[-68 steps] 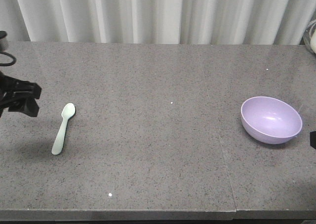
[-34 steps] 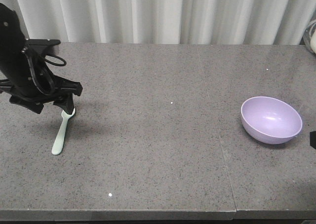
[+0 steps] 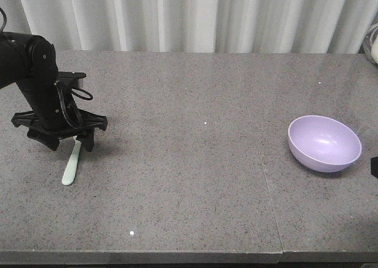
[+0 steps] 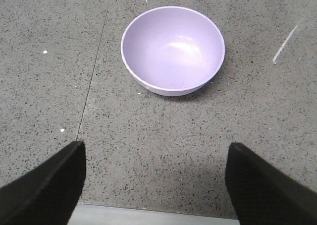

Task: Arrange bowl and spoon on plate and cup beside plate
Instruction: 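Lower the left gripper over the pale green spoon and grasp it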

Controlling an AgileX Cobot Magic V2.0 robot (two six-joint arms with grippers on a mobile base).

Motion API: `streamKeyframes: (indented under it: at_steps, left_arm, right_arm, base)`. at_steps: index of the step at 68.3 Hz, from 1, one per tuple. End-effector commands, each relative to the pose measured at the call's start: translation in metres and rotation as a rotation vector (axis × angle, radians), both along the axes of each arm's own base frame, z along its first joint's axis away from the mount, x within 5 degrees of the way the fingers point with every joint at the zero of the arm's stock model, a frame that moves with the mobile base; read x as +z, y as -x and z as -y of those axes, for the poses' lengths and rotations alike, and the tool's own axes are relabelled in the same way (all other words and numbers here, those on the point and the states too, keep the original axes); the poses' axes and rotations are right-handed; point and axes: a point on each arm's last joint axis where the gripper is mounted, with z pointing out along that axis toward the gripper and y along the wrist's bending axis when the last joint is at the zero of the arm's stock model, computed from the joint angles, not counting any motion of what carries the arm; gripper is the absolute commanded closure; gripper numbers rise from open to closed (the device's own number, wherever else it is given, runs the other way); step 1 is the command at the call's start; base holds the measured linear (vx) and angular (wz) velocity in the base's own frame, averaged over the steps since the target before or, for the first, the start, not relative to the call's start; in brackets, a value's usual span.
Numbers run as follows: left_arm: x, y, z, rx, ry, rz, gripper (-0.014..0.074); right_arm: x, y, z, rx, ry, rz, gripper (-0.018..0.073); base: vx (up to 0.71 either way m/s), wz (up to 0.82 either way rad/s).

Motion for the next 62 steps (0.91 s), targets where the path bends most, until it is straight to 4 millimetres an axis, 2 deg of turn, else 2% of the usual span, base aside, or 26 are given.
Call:
streamKeyframes:
  at_steps: [1, 31, 46, 56, 62]
  left_arm:
    - [0.025, -0.001, 0.002, 0.007, 0.020, 0.097, 0.0094]
    - [0.002, -0.010, 0.003, 0.003, 0.001, 0.059, 0.0094]
    - [-0.002, -0.011, 0.003, 0.004, 0.000, 0.050, 0.0095]
    - [-0.002, -0.011, 0.003, 0.004, -0.001, 0.045, 0.0143]
    - [-0.002, -0.011, 0.003, 0.004, -0.001, 0.044, 0.0219]
  right_arm:
    - [0.013, -0.003, 0.000, 0.001, 0.002, 0.087, -0.0010]
    - [0.013, -0.003, 0.000, 0.001, 0.002, 0.087, -0.0010]
    - [0.013, -0.003, 0.000, 0.001, 0.002, 0.087, -0.0010]
    - [0.013, -0.003, 0.001, 0.001, 0.003, 0.087, -0.0010]
    - [0.014, -0.004, 0.001, 0.001, 0.005, 0.088, -0.0010]
  base:
    - [0.00, 0.00]
    - [0.00, 0.00]
    - [0.00, 0.00]
    - [0.00, 0.00]
    - [0.00, 0.00]
